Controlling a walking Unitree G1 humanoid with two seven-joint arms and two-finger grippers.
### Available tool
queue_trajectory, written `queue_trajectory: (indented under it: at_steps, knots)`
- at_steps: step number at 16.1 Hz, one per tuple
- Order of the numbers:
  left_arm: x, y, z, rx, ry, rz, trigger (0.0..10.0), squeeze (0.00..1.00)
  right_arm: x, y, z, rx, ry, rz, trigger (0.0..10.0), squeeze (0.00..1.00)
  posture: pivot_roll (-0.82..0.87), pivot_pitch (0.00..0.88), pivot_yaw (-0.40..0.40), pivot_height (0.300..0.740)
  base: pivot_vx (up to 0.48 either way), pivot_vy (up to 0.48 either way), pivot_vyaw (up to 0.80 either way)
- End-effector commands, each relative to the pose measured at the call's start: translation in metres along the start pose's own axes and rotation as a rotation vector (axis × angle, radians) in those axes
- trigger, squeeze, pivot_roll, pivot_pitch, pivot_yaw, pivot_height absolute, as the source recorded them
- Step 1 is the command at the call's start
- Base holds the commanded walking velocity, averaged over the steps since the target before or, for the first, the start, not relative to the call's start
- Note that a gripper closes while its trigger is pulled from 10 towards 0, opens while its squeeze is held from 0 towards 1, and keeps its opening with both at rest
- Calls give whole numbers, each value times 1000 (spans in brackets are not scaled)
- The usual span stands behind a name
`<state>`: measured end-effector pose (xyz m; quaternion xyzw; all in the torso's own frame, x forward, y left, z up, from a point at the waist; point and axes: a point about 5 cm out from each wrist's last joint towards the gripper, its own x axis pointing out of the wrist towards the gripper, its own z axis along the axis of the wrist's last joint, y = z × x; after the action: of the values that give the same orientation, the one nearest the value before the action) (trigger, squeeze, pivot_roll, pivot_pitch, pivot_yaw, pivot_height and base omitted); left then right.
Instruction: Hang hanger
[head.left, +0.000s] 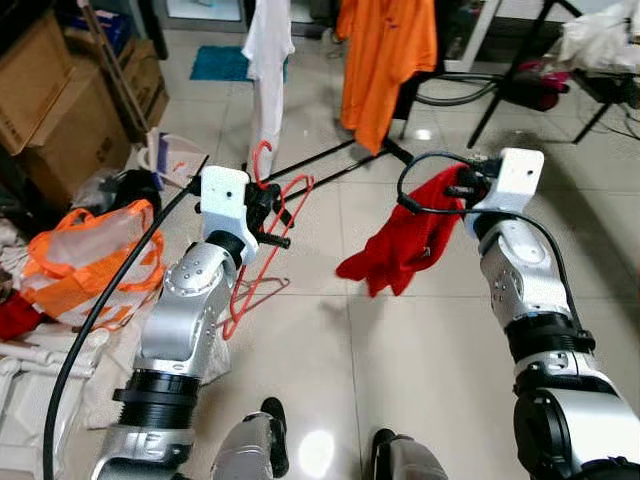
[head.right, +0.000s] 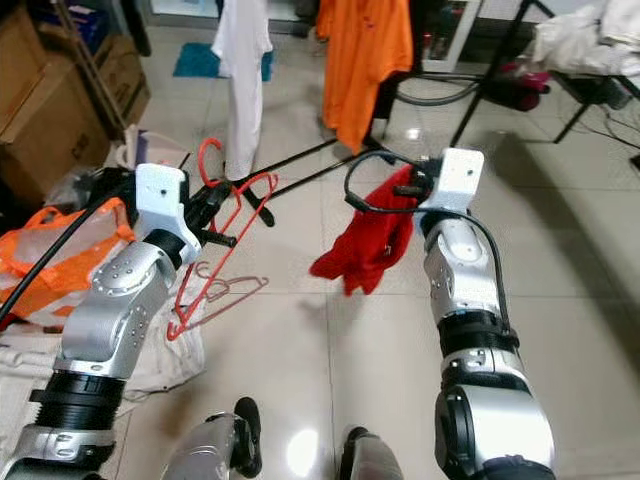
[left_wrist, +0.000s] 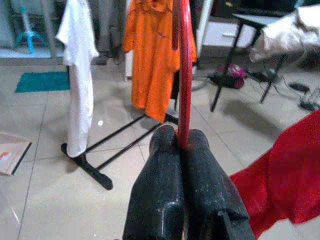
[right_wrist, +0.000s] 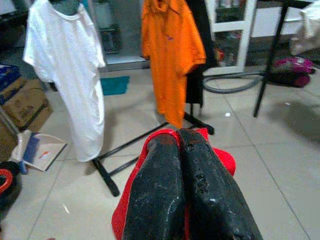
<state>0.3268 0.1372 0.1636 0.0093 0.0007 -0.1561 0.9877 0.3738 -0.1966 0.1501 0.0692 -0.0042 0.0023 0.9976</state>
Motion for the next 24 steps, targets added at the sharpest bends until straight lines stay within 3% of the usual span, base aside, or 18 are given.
queue_trajectory:
  at_steps: [1, 4, 6, 7, 11, 14, 18, 24]
  knots:
    - [3, 3, 7, 39, -15, -17, 10000, 0, -2, -5, -2, 1, 9, -21, 0, 0, -91, 150, 3, 740, 0, 0, 0]
    - [4, 12, 8, 56, -8, 6, 10000, 0, -3, -4, -5, -5, 19, -17, 0, 0, -92, 151, 2, 740, 0, 0, 0]
    - [2, 16, -9, 61, 57, 113, 10000, 0, -8, -12, -14, -35, 46, -38, 0, 0, -92, 153, -2, 740, 0, 0, 0]
    - [0, 16, -18, 13, 78, 155, 10000, 0, -11, -12, -18, -59, 53, -34, 0, 0, -93, 153, -2, 740, 0, 0, 0]
    - [-7, 20, -42, -7, 123, 234, 10000, 0, -29, -15, -54, -109, 139, -36, 0, 0, -92, 152, -3, 740, 0, 0, 0]
    - [-13, 23, -67, -38, 209, 258, 10000, 0, -40, -24, -73, -131, 196, -74, 0, 0, -91, 141, -1, 740, 0, 0, 0]
    - [-9, 16, -69, -9, 194, 220, 10000, 0, -37, -28, -67, -131, 169, -101, 0, 0, -88, 123, 2, 740, 0, 0, 0]
    - [-6, 16, -70, 5, 179, 215, 10000, 0, -35, -20, -67, -117, 151, -82, 0, 0, -93, 114, 1, 740, 0, 0, 0]
